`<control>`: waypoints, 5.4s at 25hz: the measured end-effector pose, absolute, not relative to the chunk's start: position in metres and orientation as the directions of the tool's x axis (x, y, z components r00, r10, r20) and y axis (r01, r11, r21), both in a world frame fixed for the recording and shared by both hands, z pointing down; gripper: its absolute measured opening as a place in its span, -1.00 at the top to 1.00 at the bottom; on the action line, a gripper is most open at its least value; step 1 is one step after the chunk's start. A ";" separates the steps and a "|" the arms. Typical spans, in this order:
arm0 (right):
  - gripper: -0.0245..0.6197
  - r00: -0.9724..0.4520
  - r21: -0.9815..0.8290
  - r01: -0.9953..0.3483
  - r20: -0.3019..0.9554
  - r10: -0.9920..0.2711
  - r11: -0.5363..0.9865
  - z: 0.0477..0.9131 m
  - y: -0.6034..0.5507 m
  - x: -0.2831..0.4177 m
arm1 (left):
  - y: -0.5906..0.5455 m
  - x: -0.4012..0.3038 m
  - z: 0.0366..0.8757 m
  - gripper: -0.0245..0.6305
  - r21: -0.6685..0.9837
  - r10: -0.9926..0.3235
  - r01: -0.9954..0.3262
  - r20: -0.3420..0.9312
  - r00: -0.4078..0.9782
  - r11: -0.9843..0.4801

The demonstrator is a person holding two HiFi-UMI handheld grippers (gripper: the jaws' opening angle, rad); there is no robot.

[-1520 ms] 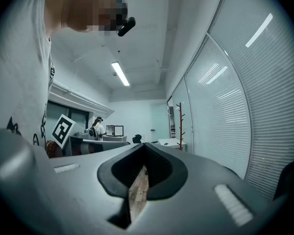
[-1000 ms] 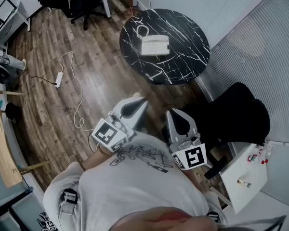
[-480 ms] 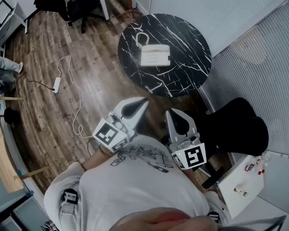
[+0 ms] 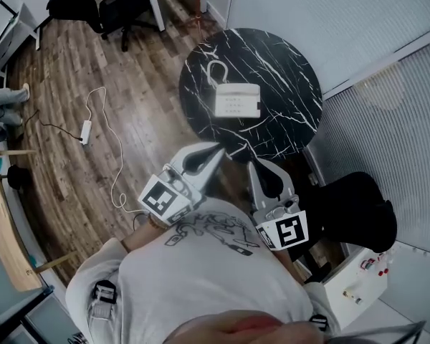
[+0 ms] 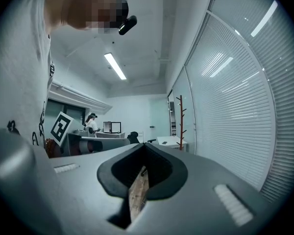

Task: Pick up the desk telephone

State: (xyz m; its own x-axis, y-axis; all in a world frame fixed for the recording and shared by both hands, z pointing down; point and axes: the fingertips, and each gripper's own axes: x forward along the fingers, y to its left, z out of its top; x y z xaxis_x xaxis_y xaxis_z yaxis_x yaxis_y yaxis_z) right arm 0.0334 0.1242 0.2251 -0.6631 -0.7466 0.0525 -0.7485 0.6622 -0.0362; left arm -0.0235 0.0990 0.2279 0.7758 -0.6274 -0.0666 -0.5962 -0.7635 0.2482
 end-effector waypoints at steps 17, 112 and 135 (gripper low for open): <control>0.90 -0.638 -0.010 -0.769 0.065 -0.767 0.639 0.212 -0.045 -0.002 | -0.070 -0.056 0.223 0.93 0.261 -0.610 -0.577 -0.060 0.790 -0.774; -0.23 -0.618 -0.390 -0.783 0.577 -0.535 0.484 0.749 -0.210 0.107 | -0.208 -0.003 0.767 -0.34 0.459 -0.498 -0.796 0.621 0.605 -0.395; -0.17 -0.592 -0.401 -0.806 0.541 -0.597 0.436 0.699 -0.215 0.102 | -0.229 -0.010 0.708 -0.23 0.381 -0.552 -0.813 0.599 0.580 -0.440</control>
